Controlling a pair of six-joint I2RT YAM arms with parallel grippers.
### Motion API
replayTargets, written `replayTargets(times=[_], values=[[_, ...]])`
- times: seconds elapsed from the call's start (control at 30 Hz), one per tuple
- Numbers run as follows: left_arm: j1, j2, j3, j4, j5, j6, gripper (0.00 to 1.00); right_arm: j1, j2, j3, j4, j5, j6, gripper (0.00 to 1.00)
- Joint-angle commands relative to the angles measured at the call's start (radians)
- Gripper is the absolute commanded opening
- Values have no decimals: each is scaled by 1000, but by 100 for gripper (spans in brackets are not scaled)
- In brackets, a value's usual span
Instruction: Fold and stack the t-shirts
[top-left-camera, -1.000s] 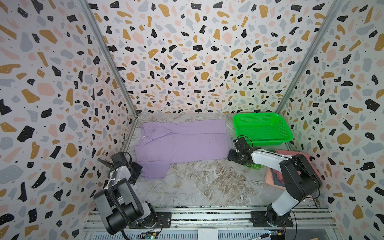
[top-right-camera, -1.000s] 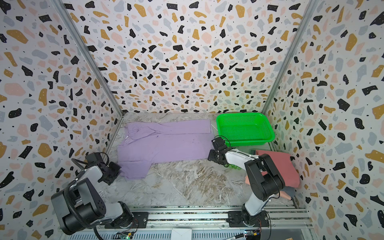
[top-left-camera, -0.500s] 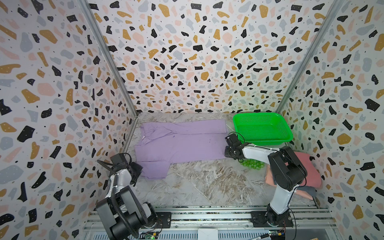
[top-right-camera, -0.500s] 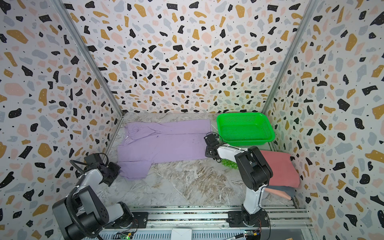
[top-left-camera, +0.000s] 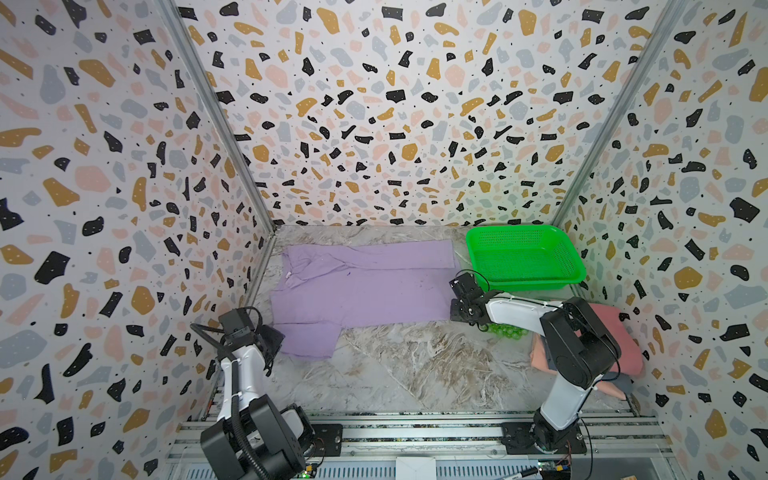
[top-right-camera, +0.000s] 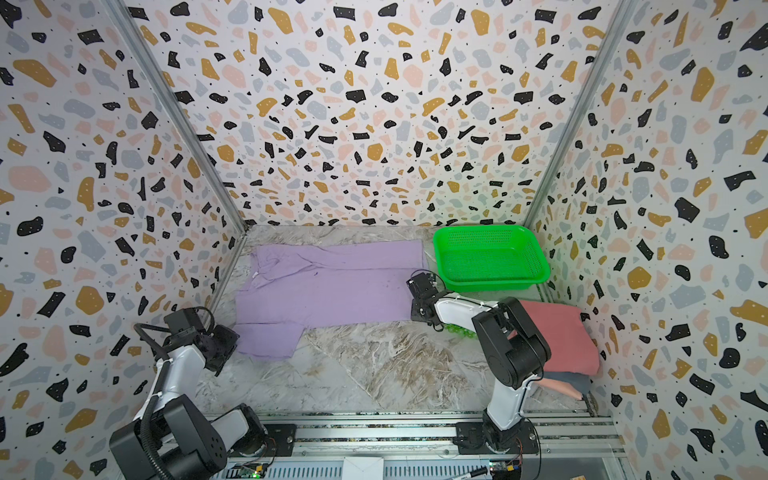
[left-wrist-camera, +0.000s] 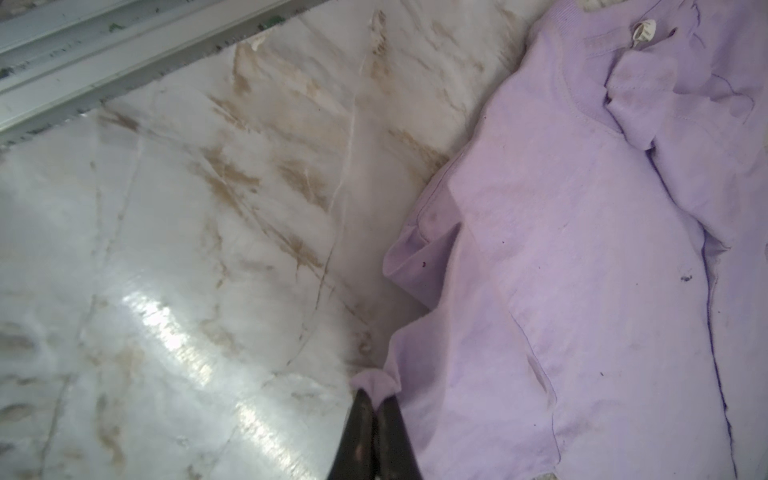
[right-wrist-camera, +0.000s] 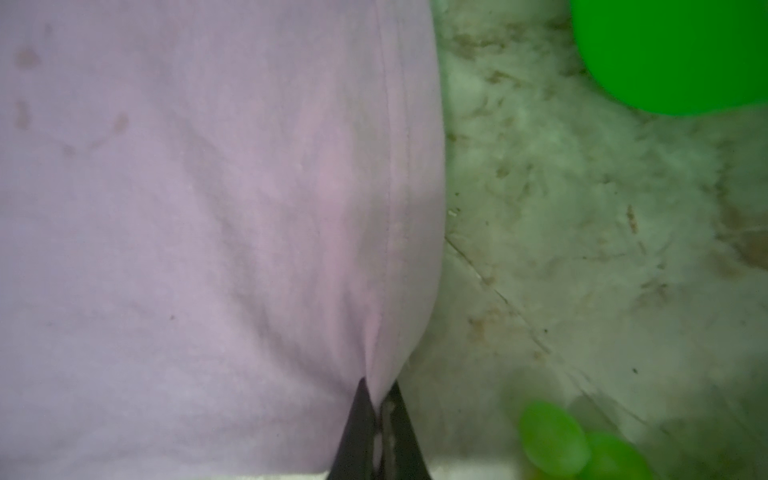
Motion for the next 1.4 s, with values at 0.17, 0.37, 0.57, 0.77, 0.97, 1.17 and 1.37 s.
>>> replayTargets(times=[0.17, 0.37, 0.57, 0.77, 0.97, 1.17, 1.37], values=[[0, -120, 101, -206, -5, -14, 0, -9, -201, -10, -188, -196, -54, 0], [0, -21, 226, -7, 157, -128, 0, -90, -147, 90, -122, -273, -60, 0], [-14, 212, 475, 67, 276, -113, 0, -190, -14, 241, -87, -314, -66, 0], [-111, 431, 699, 75, 282, -72, 0, -230, 126, 356, -65, -351, -83, 0], [-185, 620, 848, 94, 257, -62, 0, -241, 237, 474, -66, -342, -66, 0], [-239, 813, 1032, 94, 267, -45, 0, -270, 320, 574, -87, -341, -24, 3], [-250, 1002, 1256, 121, 277, -89, 26, -288, 303, 562, -82, -302, 24, 37]])
